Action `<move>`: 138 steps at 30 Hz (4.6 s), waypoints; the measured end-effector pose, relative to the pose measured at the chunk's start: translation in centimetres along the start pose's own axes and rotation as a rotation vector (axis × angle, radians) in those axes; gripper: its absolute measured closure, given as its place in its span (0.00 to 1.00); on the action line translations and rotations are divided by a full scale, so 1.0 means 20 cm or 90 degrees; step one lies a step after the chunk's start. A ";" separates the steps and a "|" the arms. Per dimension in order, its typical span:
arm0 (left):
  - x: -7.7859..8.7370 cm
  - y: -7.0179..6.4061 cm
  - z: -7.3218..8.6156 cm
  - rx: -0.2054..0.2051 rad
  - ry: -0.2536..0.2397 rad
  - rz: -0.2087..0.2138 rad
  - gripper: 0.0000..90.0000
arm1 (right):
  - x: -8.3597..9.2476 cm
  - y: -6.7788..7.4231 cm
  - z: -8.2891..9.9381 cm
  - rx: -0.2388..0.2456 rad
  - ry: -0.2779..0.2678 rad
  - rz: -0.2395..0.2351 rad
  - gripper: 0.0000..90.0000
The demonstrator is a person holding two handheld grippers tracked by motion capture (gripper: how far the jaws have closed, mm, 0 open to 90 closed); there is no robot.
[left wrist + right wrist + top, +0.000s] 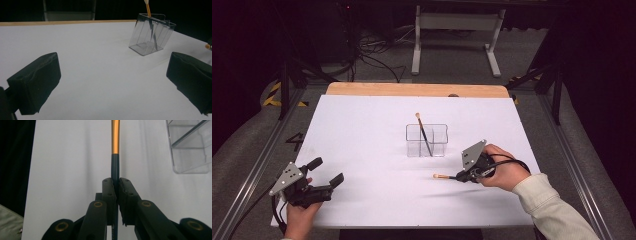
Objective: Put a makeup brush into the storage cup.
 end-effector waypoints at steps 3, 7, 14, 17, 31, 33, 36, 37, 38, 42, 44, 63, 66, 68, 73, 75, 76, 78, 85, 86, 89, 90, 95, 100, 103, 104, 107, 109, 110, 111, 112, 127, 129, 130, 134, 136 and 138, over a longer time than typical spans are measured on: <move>0.00 0.00 0.00 -0.001 0.000 0.000 0.00 | 0.02 0.00 -0.01 -0.004 -0.027 0.006 0.93; 0.00 0.00 0.00 -0.002 0.002 0.002 0.00 | 0.05 -0.01 -0.02 -0.017 -0.063 0.017 0.93; 0.00 0.00 0.00 -0.003 0.003 0.004 0.00 | 0.09 -0.01 -0.02 -0.052 -0.131 0.036 0.93; -0.01 0.00 -0.01 -0.005 0.001 0.005 0.00 | 0.12 -0.01 -0.02 -0.064 -0.162 0.047 0.93; -0.03 -0.01 -0.01 -0.009 0.000 0.006 0.00 | 0.16 0.00 0.00 -0.112 -0.247 0.077 0.93; -0.03 -0.01 -0.01 -0.011 -0.001 0.002 0.00 | 0.17 0.00 0.00 -0.117 -0.262 0.084 0.93; -0.03 -0.01 -0.02 -0.019 -0.003 0.002 0.00 | 0.18 0.00 0.00 -0.122 -0.282 0.097 0.93; -0.03 -0.01 -0.02 -0.019 -0.002 0.001 0.00 | 0.18 0.00 0.00 -0.125 -0.290 0.100 0.93; -0.03 -0.01 -0.02 -0.025 -0.002 0.001 0.00 | 0.19 0.00 0.00 -0.125 -0.296 0.104 0.93; -0.04 -0.01 -0.02 -0.028 -0.004 -0.002 0.00 | 0.20 0.00 -0.01 -0.134 -0.321 0.120 0.93; -0.04 -0.01 -0.02 -0.028 -0.005 -0.002 0.00 | 0.21 0.00 -0.02 -0.143 -0.335 0.127 0.93; -0.04 -0.01 -0.02 -0.029 -0.005 0.002 0.00 | 0.23 -0.01 -0.06 -0.184 -0.470 0.193 0.93; -0.03 -0.01 -0.02 -0.031 -0.008 -0.001 0.00 | 0.24 -0.02 -0.06 -0.193 -0.493 0.205 0.93; -0.03 -0.01 -0.02 -0.034 -0.009 -0.001 0.00 | 0.24 -0.02 -0.07 -0.195 -0.504 0.211 0.93; -0.04 -0.02 -0.02 -0.034 -0.010 0.002 0.00 | 0.25 -0.03 -0.07 -0.210 -0.530 0.230 0.93; -0.04 -0.01 -0.02 -0.037 -0.008 0.004 0.00 | 0.25 -0.04 -0.07 -0.218 -0.539 0.238 0.93; -0.04 -0.01 -0.02 -0.036 -0.008 0.004 0.00 | 0.25 -0.04 -0.07 -0.218 -0.544 0.241 0.93; -0.04 -0.01 -0.02 -0.035 -0.008 0.004 0.00 | 0.25 -0.05 -0.08 -0.222 -0.553 0.247 0.93; -0.04 -0.01 -0.02 -0.033 -0.008 0.011 0.00 | 0.25 -0.07 -0.10 -0.237 -0.571 0.255 0.93; -0.05 -0.01 -0.01 -0.033 -0.006 0.012 0.00 | 0.25 -0.07 -0.10 -0.239 -0.575 0.254 0.93; -0.05 -0.02 -0.01 -0.038 -0.009 0.008 0.00 | 0.25 -0.08 -0.10 -0.248 -0.583 0.258 0.93; -0.05 -0.02 -0.01 -0.040 -0.007 0.007 0.00 | 0.25 -0.08 -0.10 -0.254 -0.588 0.258 0.93; -0.05 -0.02 -0.01 -0.045 -0.008 0.005 0.00 | 0.24 -0.10 -0.13 -0.262 -0.592 0.263 0.93; -0.05 -0.02 -0.01 -0.044 -0.008 0.005 0.00 | 0.22 -0.13 -0.15 -0.264 -0.592 0.265 0.93; -0.06 -0.02 -0.01 -0.041 -0.008 0.007 0.00 | 0.22 -0.15 -0.17 -0.268 -0.594 0.262 0.93; -0.06 -0.01 -0.01 -0.043 -0.006 0.010 0.00 | 0.22 -0.15 -0.18 -0.270 -0.596 0.262 0.93; -0.06 -0.02 -0.01 -0.038 -0.002 0.006 0.00 | 0.21 -0.17 -0.20 -0.271 -0.598 0.261 0.93; -0.07 -0.02 -0.01 -0.039 -0.001 0.009 0.00 | 0.20 -0.18 -0.22 -0.271 -0.597 0.259 0.93; -0.07 -0.02 -0.01 -0.040 -0.002 0.010 0.00 | 0.19 -0.19 -0.23 -0.270 -0.595 0.258 0.93; -0.07 -0.02 -0.01 -0.040 -0.001 0.009 0.00 | 0.19 -0.19 -0.24 -0.270 -0.594 0.258 0.93; -0.06 -0.02 -0.01 -0.038 -0.003 0.007 0.00 | 0.19 -0.20 -0.24 -0.271 -0.592 0.258 0.93; -0.07 -0.01 -0.01 -0.032 -0.003 0.012 0.00 | 0.15 -0.28 -0.31 -0.279 -0.584 0.257 0.93; -0.07 -0.01 0.00 -0.030 -0.003 0.012 0.00 | 0.14 -0.29 -0.32 -0.281 -0.579 0.258 0.93; -0.07 -0.01 0.00 -0.029 -0.002 0.012 0.00 | 0.14 -0.30 -0.32 -0.282 -0.579 0.258 0.93; -0.07 -0.01 0.00 -0.030 0.000 0.013 0.00 | 0.14 -0.32 -0.32 -0.286 -0.580 0.261 0.93; -0.07 -0.01 0.00 -0.031 0.000 0.014 0.00 | 0.14 -0.33 -0.33 -0.290 -0.581 0.261 0.93; -0.07 -0.01 0.00 -0.032 0.000 0.013 0.00 | 0.14 -0.34 -0.34 -0.292 -0.582 0.258 0.93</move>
Point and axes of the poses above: each handheld gripper's, and its own axes: x roughly backward along the jaws, z roughly out of its underside, y roughly to its left, the point moved 3 cm from there along -x, roughly forward along the jaws, and after that the axes turned 6 degrees about y, right-handed, at the moved point
